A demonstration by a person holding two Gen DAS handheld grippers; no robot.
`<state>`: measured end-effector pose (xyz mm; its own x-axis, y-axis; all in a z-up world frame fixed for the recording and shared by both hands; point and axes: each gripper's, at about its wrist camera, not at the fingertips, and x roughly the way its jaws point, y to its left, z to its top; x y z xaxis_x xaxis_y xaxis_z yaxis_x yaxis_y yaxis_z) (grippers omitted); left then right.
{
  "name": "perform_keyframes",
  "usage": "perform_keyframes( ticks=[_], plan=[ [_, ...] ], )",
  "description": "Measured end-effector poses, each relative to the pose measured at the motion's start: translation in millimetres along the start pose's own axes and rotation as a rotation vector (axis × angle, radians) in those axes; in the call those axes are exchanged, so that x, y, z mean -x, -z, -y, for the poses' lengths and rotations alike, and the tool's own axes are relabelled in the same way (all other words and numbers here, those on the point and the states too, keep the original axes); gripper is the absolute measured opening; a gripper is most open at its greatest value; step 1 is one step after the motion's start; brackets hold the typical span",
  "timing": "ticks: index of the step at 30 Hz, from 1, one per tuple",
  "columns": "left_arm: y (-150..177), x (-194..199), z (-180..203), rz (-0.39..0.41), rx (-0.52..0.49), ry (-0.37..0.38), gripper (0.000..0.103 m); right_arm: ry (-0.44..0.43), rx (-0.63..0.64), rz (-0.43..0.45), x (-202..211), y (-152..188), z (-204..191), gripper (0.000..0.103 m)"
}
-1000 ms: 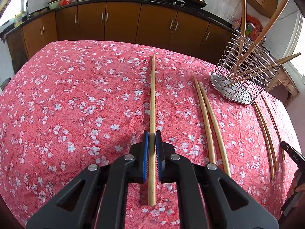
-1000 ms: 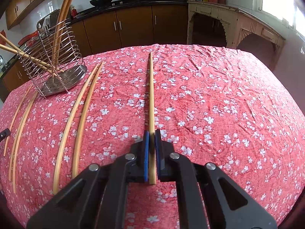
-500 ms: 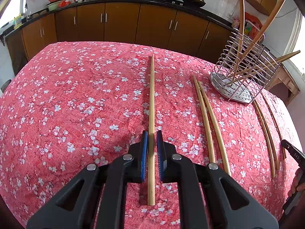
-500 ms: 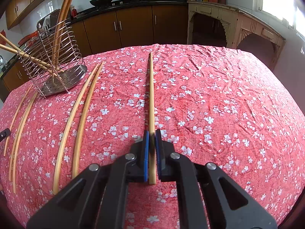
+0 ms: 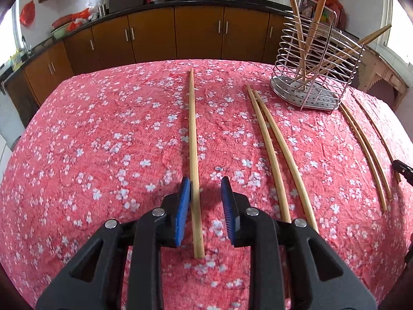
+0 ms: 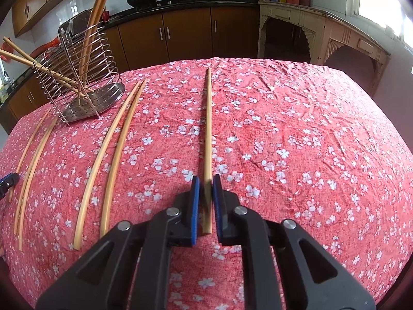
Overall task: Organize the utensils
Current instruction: 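Lift both chopsticks upright and carry them over the wire holder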
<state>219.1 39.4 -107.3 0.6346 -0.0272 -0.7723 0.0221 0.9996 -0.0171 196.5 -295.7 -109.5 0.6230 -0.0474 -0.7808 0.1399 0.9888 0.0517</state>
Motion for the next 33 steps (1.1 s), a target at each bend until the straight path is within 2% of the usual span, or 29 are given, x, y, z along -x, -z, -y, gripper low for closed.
perform_keyframes(
  ticks=[2, 6, 12, 18, 27, 33],
  plan=[
    [1, 1, -1, 0.000, 0.001, -0.002, 0.009, 0.003, 0.007, 0.001, 0, 0, 0, 0.008],
    [6, 4, -2, -0.005, -0.013, 0.000, 0.008, -0.011, -0.001, 0.005, 6, 1, 2, 0.008],
    [12, 24, -10, 0.013, 0.018, 0.044, 0.007, -0.028, -0.009, 0.100, 46, 0, 6, 0.007],
    [7, 67, -19, 0.120, 0.030, 0.066, 0.007, -0.042, 0.003, 0.198, 86, -6, 8, 0.007],
    [-14, 118, -30, 0.329, 0.128, 0.113, 0.007, -0.083, -0.033, 0.369, 129, -20, 18, 0.007],
    [-20, 125, -28, 0.365, 0.134, 0.112, 0.007, -0.096, -0.051, 0.420, 136, -23, 21, 0.007]
  ],
)
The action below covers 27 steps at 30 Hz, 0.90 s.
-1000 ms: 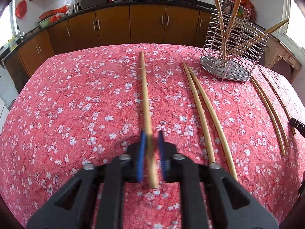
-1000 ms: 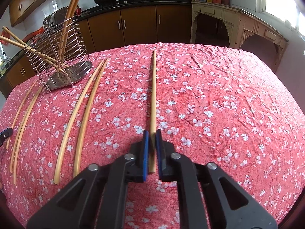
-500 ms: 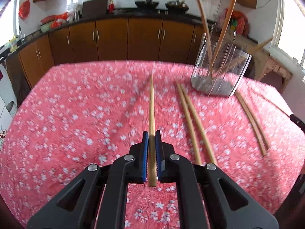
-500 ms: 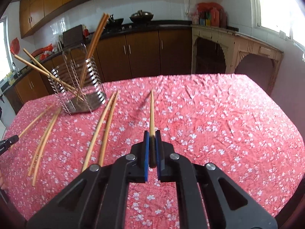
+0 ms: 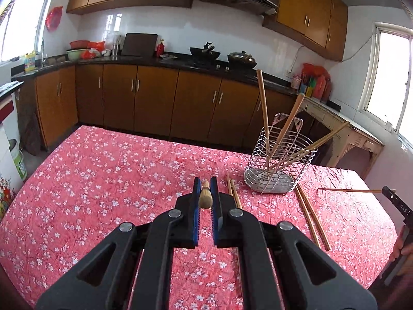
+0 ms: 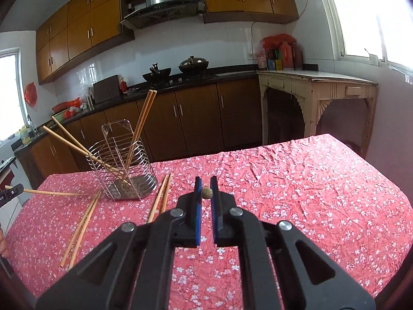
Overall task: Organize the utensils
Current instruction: 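Lift both chopsticks upright and carry them over the wire holder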
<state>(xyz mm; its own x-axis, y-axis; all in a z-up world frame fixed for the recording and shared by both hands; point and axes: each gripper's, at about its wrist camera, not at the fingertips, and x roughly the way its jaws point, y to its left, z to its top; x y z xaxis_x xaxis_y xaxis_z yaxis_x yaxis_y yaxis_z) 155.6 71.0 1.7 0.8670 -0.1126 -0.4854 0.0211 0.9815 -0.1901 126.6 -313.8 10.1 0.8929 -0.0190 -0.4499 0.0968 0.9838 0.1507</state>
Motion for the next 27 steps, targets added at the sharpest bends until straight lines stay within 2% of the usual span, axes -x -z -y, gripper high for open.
perform_keyframes(
  ticks=[11, 27],
  plan=[
    [-9, -1, 5, 0.019, -0.002, -0.009, 0.007, -0.002, 0.000, 0.028, -5, -7, -6, 0.007],
    [-37, 12, 8, 0.093, -0.011, -0.028, 0.007, -0.004, 0.064, 0.099, 6, -40, -28, 0.007]
  ],
)
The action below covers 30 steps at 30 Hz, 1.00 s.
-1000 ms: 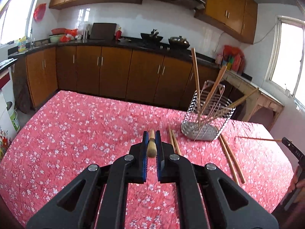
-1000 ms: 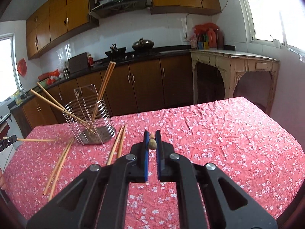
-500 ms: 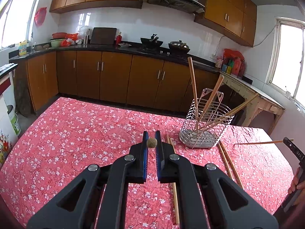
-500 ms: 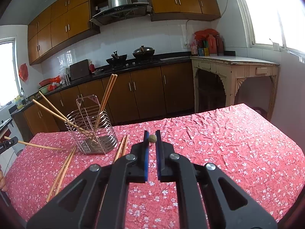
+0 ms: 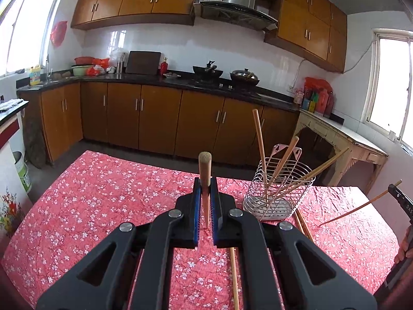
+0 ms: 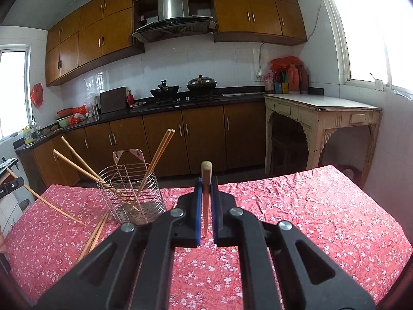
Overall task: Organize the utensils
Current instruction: 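Lift both chopsticks upright and carry them over the wire holder, then lower the chopsticks into the wire holder and open both tools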
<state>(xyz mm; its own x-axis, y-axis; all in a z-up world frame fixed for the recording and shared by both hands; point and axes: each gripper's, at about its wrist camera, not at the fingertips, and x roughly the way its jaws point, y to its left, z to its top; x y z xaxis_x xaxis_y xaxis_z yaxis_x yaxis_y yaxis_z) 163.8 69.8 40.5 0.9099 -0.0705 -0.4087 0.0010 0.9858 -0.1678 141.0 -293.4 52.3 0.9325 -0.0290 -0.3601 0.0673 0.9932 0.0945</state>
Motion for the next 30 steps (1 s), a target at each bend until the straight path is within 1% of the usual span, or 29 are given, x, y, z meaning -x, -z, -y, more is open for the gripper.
perform_keyframes(
  ticks=[6, 12, 15, 19, 21, 23, 27, 30],
  plan=[
    [-8, 7, 5, 0.024, -0.015, 0.004, 0.007, -0.010, -0.017, 0.014, 7, -12, 3, 0.007],
    [-27, 28, 14, 0.071, -0.028, 0.017, 0.007, -0.056, -0.042, 0.042, 28, -42, 0, 0.007],
    [-38, 40, 22, 0.083, -0.028, 0.052, 0.007, -0.108, -0.065, 0.059, 42, -64, -5, 0.007],
    [-61, 65, 50, 0.132, -0.037, 0.141, 0.007, -0.193, -0.081, 0.108, 60, -98, -17, 0.007],
    [-74, 72, 65, 0.162, -0.037, 0.173, 0.007, -0.216, -0.073, 0.134, 63, -112, -28, 0.007],
    [-86, 75, 77, 0.196, -0.031, 0.187, 0.007, -0.229, -0.062, 0.153, 60, -124, -39, 0.007],
    [-113, 66, 97, 0.276, 0.000, 0.169, 0.007, -0.241, -0.035, 0.177, 45, -137, -60, 0.007],
    [-124, 51, 103, 0.338, 0.035, 0.124, 0.007, -0.243, -0.028, 0.187, 28, -141, -70, 0.007]
  ],
)
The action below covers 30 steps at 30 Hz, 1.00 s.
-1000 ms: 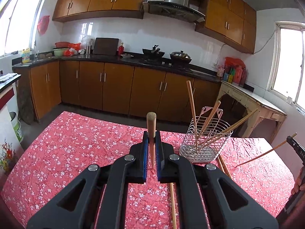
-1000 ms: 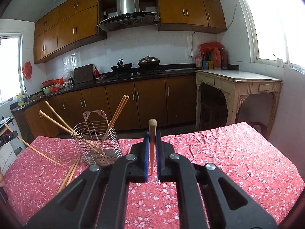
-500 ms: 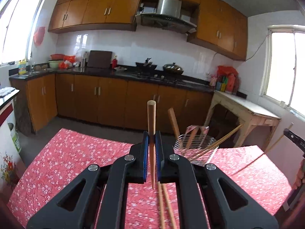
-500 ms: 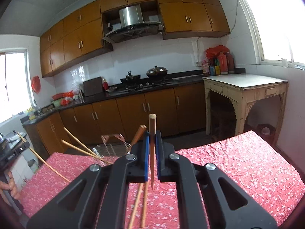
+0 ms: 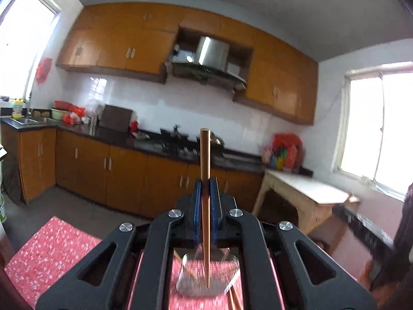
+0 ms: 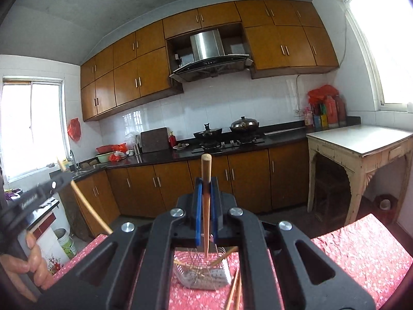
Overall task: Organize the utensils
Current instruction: 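Lower the chopsticks into the wire holder and open both tools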
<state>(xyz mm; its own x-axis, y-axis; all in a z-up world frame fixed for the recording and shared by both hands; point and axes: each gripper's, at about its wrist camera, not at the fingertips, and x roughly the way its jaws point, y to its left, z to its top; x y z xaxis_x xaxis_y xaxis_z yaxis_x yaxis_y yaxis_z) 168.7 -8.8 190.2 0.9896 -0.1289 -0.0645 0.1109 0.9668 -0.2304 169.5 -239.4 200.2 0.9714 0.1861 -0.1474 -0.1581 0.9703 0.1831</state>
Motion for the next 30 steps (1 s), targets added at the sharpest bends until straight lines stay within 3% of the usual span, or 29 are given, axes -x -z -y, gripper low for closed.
perform_keyframes(
  ticks=[4, 12, 23, 30],
  plan=[
    [3, -28, -4, 0.025, 0.046, -0.055, 0.007, -0.002, -0.019, -0.010, -22, 3, 3, 0.007],
    [30, -75, -9, -0.049, 0.051, -0.094, 0.007, -0.015, -0.032, -0.062, -63, 23, 10, 0.007],
    [55, -95, -16, -0.094, 0.049, -0.126, 0.007, -0.039, -0.088, -0.160, -119, 59, 18, 0.007],
    [71, -107, -26, -0.172, 0.046, -0.129, 0.007, -0.041, -0.124, -0.235, -145, 78, 27, 0.007]
  ],
)
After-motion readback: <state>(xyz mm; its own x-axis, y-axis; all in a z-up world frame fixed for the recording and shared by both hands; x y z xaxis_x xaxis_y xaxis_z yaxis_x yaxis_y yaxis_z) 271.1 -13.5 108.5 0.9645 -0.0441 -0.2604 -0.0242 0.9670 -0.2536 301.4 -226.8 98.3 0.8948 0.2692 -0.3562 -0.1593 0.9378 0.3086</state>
